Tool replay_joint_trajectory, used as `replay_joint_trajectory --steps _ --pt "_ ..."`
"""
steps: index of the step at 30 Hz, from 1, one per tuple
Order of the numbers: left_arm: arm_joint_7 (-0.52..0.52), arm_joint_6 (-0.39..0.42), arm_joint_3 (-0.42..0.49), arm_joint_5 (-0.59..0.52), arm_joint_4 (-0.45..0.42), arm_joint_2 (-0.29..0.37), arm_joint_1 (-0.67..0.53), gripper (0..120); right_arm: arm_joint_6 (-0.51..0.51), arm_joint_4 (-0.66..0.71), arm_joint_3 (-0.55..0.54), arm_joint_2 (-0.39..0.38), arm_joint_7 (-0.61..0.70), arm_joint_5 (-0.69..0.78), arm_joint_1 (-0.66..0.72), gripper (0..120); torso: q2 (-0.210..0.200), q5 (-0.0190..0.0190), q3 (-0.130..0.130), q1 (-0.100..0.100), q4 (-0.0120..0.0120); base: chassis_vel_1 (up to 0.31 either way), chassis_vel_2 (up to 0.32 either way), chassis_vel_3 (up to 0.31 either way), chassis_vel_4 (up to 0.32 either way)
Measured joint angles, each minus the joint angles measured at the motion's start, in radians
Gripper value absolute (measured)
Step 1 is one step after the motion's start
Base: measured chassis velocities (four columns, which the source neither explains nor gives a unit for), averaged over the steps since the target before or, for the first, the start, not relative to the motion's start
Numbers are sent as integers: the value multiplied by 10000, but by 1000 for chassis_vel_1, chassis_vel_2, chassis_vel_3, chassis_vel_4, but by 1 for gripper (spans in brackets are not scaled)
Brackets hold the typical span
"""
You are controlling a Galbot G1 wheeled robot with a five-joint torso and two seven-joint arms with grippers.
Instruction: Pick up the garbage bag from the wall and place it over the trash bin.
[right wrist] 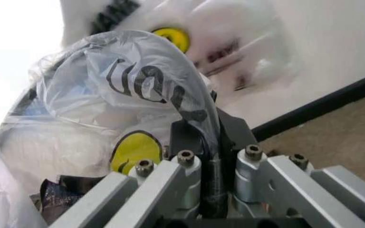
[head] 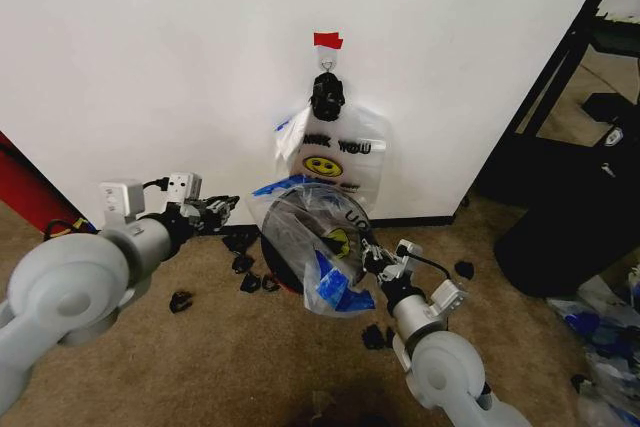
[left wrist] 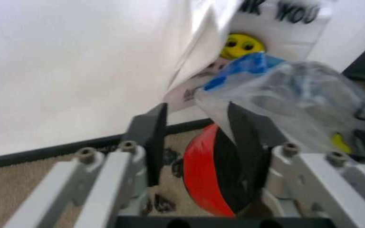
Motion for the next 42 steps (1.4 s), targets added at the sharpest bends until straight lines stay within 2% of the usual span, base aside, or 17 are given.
replay_joint_trajectory --steps 3,6,9,10,15,18,23,24,28,35,42 --pt "-251 -117 422 334 -562 -364 493 61 84 -93 -11 86 167 -493 17 1 0 1 -1 0 -3 0 0 0 0" --pt "-317 -156 791 404 -606 -661 668 68 128 -116 -87 111 168 -839 17 1 0 -2 0 0 -3 0 0 0 0" --pt "-371 -119 1189 78 -619 -1033 747 82 155 -168 -291 149 103 -1445 90 1 -2 -2 0 0 0 0 0 0 0" --pt "-371 -119 1189 78 -619 -1033 747 82 155 -168 -291 149 103 -1445 90 1 -2 -2 0 0 0 0 0 0 0" --pt "-547 -33 1770 -515 -616 -1029 38 99 297 -282 -459 160 -122 -2218 69 1 -2 0 0 0 -3 0 0 0 0" --pt "-571 -15 2127 -612 -611 -1030 -319 100 359 -311 -463 198 -163 -2363 35 1 -2 0 0 0 -2 0 0 0 0" --pt "-943 92 3984 -1133 -366 -1507 -1973 98 400 -353 -436 385 -166 -2531 -35 1 -2 -1 1 0 -3 0 0 0 0" --pt "-943 92 3984 -1133 -366 -1507 -1973 98 400 -353 -436 385 -166 -2531 -35 1 -2 -1 1 0 -3 0 0 0 0" --pt "-1532 442 5083 -1446 59 -1870 -2983 97 418 -354 -391 437 -165 -2616 -102 1 -2 -1 1 0 -5 0 0 0 0" --pt "-1932 797 5358 -1597 377 -2054 -3388 99 459 -340 -336 349 -220 -2638 -166 1 -2 0 1 0 -2 0 0 0 0" --pt "-1918 760 5512 -1546 506 -2211 -3252 85 461 -365 -357 358 -214 -2599 -52 1 -2 -1 1 0 0 0 0 0 0"
